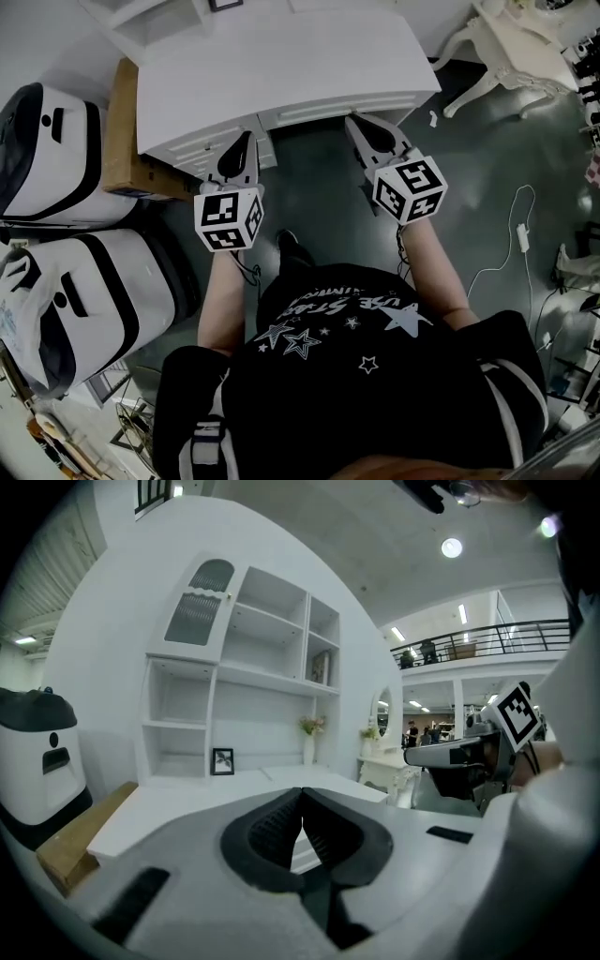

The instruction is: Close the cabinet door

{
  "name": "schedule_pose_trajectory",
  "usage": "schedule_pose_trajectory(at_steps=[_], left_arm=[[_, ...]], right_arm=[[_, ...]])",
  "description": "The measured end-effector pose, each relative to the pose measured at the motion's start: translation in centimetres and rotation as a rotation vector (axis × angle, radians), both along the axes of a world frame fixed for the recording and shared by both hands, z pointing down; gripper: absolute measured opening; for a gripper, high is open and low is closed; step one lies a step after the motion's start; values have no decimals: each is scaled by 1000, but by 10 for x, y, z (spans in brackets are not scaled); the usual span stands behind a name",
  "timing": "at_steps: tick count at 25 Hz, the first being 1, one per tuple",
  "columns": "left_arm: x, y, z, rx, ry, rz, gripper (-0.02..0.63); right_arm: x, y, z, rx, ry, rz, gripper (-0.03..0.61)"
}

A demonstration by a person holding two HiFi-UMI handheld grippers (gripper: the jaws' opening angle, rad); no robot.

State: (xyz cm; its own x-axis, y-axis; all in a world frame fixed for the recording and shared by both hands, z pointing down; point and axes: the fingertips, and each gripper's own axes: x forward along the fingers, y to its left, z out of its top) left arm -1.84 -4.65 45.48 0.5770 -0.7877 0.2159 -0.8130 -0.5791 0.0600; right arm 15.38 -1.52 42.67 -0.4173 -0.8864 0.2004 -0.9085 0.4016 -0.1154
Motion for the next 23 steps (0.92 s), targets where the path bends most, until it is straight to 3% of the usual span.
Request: schedule_pose_trajectory(at_steps=[4, 23], left_arm=[[32, 40, 1, 10, -40, 6, 9], [118, 243, 25, -24, -45, 24, 9]], right_arm=[[34, 37, 3, -1, -9, 5, 5], [121, 230, 24, 1, -14, 2, 5]])
